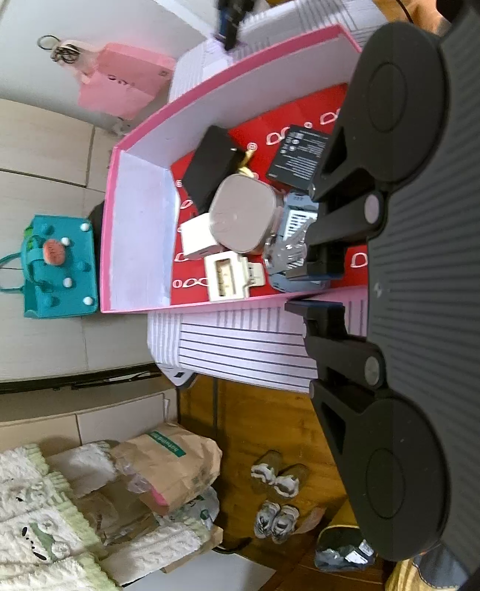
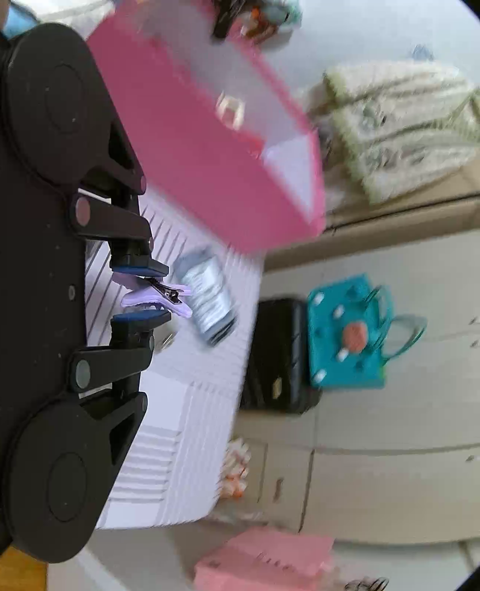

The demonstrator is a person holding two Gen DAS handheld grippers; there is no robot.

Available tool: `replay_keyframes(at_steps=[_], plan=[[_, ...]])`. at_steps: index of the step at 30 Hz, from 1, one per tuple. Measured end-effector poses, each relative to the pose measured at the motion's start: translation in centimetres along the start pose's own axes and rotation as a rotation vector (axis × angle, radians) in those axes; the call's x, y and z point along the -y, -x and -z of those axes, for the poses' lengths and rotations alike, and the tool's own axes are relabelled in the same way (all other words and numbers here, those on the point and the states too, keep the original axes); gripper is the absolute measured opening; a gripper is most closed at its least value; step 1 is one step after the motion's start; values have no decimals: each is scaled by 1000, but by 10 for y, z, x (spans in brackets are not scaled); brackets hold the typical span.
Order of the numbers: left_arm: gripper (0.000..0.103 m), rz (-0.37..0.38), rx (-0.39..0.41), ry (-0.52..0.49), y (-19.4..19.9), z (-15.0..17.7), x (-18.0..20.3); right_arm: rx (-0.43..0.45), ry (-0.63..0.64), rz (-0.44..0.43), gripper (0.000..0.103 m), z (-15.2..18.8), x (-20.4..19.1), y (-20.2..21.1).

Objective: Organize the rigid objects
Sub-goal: 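Carry the lilac clip into the pink box and release it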

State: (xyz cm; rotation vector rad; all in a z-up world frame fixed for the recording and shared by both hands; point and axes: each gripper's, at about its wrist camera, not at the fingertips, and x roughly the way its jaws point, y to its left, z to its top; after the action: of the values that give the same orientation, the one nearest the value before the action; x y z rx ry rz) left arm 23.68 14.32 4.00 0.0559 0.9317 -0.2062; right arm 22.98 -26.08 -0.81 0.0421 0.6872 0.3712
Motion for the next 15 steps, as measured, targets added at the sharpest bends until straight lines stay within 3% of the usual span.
replay_keyframes(at_steps=[6, 10, 15], plan=[[6, -8, 30, -33, 8, -1, 1, 30, 94, -197, 23, -45, -53, 24], [5, 1, 34, -32, 12, -4, -1, -85, 163, -372, 23, -73, -96, 5], [5, 11, 25, -19, 10, -6, -4, -247, 207, -475, 23, -87, -144, -48]])
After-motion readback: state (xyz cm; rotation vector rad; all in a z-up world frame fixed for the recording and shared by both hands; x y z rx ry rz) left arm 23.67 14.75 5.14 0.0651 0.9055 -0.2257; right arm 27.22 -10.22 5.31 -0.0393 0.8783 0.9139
